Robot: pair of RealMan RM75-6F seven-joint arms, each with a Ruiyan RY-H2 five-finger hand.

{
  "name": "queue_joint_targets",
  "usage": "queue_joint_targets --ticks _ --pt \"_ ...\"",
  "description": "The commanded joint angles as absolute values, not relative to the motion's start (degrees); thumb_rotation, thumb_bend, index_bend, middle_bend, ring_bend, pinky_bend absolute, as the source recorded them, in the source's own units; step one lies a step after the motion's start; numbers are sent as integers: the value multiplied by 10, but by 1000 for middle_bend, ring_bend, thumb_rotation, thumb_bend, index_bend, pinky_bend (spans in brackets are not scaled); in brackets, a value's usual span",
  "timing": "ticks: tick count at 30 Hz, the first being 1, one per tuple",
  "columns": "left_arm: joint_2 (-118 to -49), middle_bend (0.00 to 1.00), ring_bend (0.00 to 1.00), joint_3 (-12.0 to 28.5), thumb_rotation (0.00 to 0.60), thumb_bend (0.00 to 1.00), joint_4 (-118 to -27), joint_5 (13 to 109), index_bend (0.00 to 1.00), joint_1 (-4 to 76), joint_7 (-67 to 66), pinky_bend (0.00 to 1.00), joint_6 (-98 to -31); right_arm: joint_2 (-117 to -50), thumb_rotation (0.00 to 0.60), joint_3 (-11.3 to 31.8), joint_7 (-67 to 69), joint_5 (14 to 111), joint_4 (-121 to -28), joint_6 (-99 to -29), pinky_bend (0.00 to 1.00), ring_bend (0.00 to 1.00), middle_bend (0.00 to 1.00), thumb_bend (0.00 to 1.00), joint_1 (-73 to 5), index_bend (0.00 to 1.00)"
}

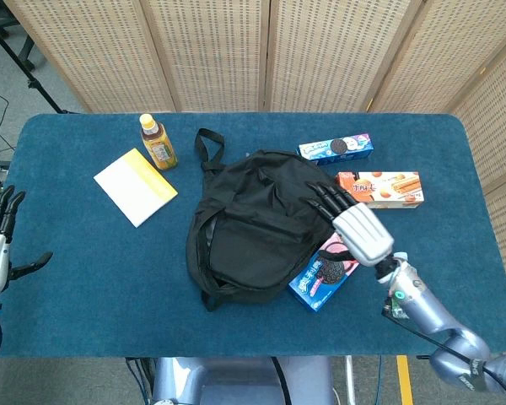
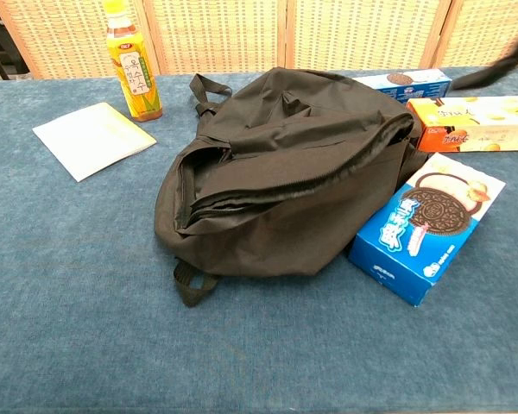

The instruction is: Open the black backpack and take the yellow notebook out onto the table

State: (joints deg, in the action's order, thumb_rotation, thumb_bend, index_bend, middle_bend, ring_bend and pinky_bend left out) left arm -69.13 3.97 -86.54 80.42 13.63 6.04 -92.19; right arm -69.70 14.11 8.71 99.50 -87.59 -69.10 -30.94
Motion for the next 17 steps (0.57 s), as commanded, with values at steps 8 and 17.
queue_joint_targets --ticks 8,17 --pt "-678 0 0 22 600 147 -839 784 0 93 92 125 -906 -712 600 85 132 949 -671 -910 58 0 0 0 -136 112" --pt "-656 0 0 21 600 155 -866 776 0 81 39 57 -888 -726 600 52 149 903 -698 -936 49 0 0 0 -62 112"
